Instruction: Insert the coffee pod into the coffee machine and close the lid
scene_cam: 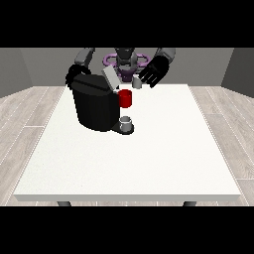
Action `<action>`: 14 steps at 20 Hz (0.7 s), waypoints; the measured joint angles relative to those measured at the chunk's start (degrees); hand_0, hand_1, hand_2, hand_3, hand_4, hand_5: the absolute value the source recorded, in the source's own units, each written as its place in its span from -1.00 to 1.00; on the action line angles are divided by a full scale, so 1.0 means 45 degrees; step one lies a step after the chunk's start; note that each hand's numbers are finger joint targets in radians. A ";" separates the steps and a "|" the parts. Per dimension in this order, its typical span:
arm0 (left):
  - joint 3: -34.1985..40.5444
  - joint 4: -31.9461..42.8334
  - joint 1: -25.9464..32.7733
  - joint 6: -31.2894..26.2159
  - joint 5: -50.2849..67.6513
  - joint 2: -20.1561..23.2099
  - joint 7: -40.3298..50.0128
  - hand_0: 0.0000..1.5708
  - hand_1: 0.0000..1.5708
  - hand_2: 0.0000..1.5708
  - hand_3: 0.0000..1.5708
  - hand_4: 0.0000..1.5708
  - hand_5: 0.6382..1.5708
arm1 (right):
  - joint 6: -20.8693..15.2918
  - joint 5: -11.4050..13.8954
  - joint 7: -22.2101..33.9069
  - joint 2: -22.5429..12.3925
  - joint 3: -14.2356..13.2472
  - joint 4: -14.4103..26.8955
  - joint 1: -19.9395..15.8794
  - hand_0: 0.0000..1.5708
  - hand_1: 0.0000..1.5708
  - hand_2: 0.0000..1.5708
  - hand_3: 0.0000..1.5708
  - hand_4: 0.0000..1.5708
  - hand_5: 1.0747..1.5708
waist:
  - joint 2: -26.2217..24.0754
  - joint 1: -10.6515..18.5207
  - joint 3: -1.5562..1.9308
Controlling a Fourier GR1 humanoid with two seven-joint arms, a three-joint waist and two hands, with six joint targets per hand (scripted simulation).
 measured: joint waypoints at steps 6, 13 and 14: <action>0.0118 0.0102 -0.0656 -0.0105 -0.0138 0.0210 0.0081 0.63 0.63 0.66 0.56 -0.36 1.00 | -0.0333 0.0326 0.0325 0.0049 0.0207 -0.0449 -0.0269 -1.00 -1.00 -1.00 -1.00 -0.35 1.00 | 0.0396 -0.0318 -0.0002; 0.0144 0.0269 -0.0990 -0.0082 -0.0329 0.0156 0.0255 0.65 0.65 0.67 0.56 -0.37 1.00 | -0.0412 0.0369 0.0683 -0.0095 0.0116 -0.0835 -0.0445 -1.00 -1.00 -1.00 -1.00 -0.42 1.00 | 0.0660 -0.0523 0.0000; 0.0142 0.0252 -0.1062 -0.0101 -0.0339 0.0125 0.0277 0.63 0.63 0.67 0.56 -0.36 1.00 | -0.0429 0.0358 0.0516 -0.0116 0.0028 -0.0763 -0.0480 -1.00 -1.00 -1.00 -1.00 -0.39 1.00 | 0.0770 -0.0486 -0.0002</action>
